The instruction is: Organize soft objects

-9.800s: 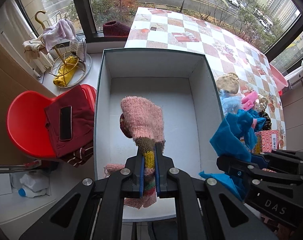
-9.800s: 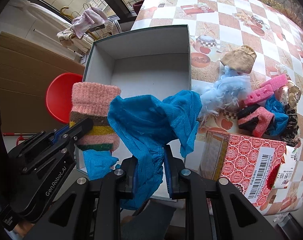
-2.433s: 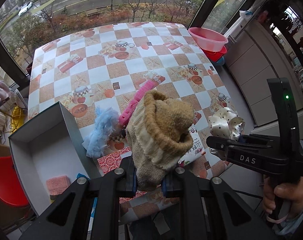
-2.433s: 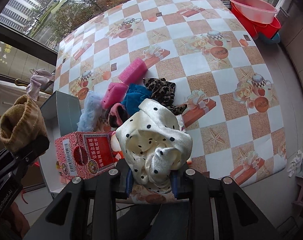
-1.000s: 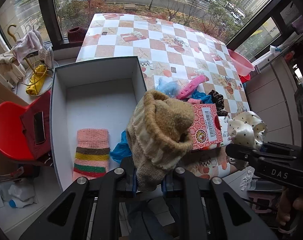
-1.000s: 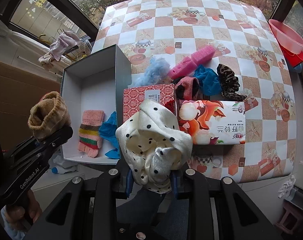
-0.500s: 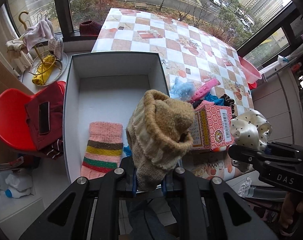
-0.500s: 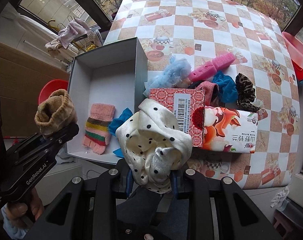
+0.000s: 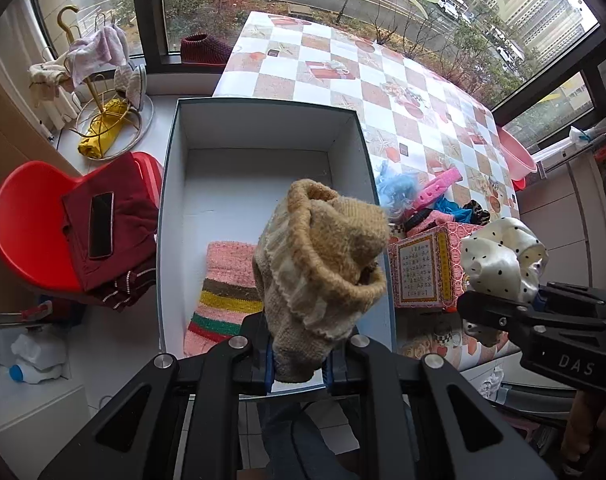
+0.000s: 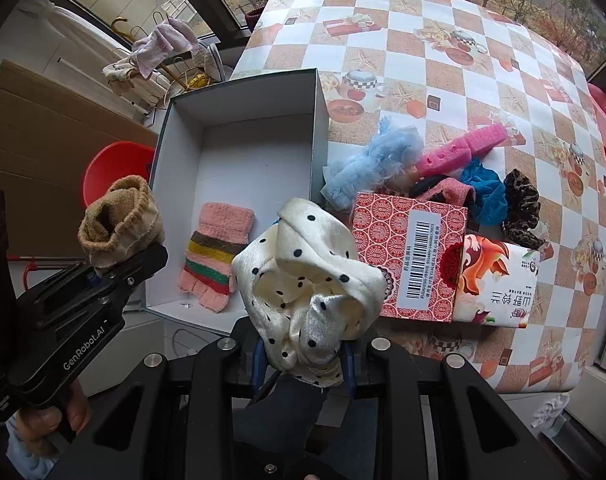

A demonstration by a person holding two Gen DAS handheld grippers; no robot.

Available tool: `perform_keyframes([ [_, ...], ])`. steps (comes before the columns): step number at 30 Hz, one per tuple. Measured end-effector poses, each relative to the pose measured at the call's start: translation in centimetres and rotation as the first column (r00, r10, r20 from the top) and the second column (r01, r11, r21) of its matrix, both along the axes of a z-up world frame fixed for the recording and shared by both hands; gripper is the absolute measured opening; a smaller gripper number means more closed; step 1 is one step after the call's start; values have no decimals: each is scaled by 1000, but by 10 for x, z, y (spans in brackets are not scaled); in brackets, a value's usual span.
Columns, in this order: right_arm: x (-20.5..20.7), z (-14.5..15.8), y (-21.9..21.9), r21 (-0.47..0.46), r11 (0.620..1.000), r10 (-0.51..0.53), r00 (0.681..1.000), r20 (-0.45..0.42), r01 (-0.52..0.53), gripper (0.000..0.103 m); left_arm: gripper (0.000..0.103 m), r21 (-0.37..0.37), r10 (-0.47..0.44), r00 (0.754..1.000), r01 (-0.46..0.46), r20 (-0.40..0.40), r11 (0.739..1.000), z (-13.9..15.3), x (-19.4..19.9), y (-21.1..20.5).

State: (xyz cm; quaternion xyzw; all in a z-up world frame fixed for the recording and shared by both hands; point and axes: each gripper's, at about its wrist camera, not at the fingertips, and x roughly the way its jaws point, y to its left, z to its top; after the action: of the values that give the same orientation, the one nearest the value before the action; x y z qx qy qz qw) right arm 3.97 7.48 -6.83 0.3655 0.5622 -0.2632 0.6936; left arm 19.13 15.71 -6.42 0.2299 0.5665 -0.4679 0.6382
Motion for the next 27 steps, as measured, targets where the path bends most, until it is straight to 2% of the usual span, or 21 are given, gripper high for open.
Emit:
perform_keyframes([
  [15,57,-8,-4,3,996,90,996,-8,-90,29,19,5,45,998,-45,33,999,-3,41,-7],
  [27,82,-19,-21,10,996,85,996,-15,-85,29,19,31,55,996,-57,69,998,-16,63,-29],
])
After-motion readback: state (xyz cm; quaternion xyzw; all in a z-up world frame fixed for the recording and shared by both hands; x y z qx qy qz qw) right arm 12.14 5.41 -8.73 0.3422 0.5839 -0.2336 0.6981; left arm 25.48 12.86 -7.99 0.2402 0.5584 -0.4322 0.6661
